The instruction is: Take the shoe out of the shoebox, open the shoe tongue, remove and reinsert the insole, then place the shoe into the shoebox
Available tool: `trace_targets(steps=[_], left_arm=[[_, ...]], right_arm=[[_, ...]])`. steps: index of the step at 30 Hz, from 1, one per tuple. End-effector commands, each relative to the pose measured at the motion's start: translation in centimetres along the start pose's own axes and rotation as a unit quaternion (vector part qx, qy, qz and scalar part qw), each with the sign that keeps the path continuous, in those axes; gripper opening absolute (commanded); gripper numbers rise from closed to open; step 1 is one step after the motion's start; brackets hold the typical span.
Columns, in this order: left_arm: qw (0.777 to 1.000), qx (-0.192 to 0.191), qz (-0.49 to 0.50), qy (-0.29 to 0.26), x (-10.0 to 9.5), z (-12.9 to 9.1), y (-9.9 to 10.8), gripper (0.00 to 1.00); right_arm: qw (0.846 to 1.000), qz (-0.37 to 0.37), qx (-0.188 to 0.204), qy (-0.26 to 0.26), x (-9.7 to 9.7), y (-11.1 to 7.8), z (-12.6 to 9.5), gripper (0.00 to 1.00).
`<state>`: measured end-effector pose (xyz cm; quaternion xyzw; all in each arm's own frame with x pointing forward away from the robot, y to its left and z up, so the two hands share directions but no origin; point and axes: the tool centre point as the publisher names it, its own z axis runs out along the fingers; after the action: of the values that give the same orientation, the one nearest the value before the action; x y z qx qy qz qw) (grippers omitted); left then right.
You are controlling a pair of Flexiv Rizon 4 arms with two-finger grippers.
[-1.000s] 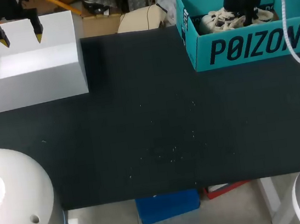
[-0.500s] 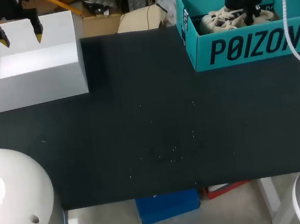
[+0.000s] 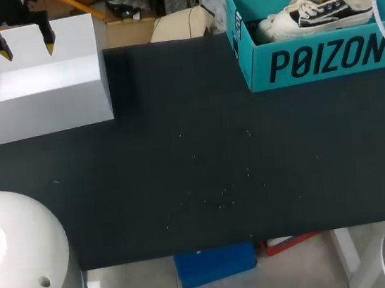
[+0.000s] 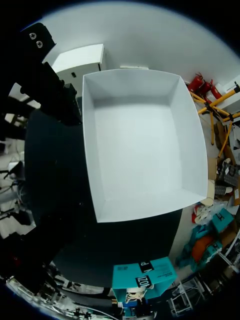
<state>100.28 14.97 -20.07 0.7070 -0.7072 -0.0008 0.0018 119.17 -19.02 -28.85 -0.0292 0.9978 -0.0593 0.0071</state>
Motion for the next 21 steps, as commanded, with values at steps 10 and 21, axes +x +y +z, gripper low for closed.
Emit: trace_targets(steps=[10, 21], left_arm=[[1.0, -0.001, 0.0, 0.0, 0.0, 0.0, 0.0, 1.0], [1.0, -0.001, 0.0, 0.0, 0.0, 0.0, 0.0, 1.0]], right_arm=[[0.998, 0.038, 0.038, -0.018, 5.8, 2.8, -15.7, 0.0], [0.997, 0.064, 0.023, -0.027, 15.7, 12.8, -20.1, 0.0]])
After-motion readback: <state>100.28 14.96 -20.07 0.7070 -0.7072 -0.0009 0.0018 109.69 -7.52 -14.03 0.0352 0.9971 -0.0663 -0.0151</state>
